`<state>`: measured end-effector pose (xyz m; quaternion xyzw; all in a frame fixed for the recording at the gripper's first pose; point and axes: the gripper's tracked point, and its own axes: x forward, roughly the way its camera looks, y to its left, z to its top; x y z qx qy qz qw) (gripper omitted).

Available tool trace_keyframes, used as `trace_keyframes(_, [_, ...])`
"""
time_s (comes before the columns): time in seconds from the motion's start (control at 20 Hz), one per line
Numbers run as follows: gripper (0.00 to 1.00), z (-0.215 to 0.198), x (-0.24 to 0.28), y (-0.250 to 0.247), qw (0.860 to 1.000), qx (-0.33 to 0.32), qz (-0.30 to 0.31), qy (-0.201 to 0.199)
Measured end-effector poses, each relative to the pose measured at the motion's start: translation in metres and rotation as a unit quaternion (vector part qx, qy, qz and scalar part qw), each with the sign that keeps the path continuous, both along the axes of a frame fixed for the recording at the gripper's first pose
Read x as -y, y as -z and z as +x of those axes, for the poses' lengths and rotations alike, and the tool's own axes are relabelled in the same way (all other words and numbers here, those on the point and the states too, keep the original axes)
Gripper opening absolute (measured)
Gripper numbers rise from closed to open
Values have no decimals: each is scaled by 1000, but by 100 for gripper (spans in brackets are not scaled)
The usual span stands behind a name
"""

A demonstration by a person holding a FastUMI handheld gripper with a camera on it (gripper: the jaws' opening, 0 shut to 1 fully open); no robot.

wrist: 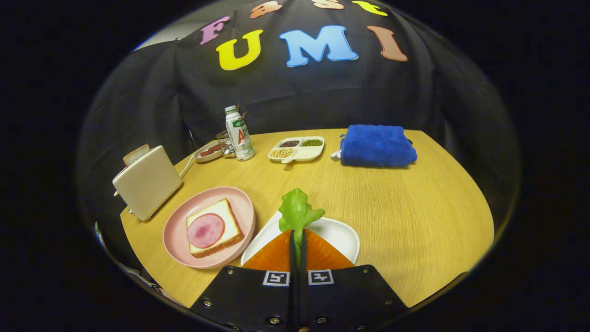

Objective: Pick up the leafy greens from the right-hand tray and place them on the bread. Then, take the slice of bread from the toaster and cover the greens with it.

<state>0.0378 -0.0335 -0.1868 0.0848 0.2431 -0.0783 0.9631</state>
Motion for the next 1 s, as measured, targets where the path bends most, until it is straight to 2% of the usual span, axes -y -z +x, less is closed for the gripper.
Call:
trace_keyframes(0.2, [0,14,-38,-32,998,45,-28,-38])
trace_keyframes(0.4, [0,37,-86,-38,993,60,-39,-90])
trace_keyframes(0.7, [0,69,-133,-12,990,42,-31,-133])
trace_keyframes(0.85, [0,75,-142,1,988,28,-57,-141])
trace_keyframes(0.95, [10,76,-146,0,986,26,-74,-145])
trace_keyframes(1.0, [24,74,-146,-2,986,26,-82,-144])
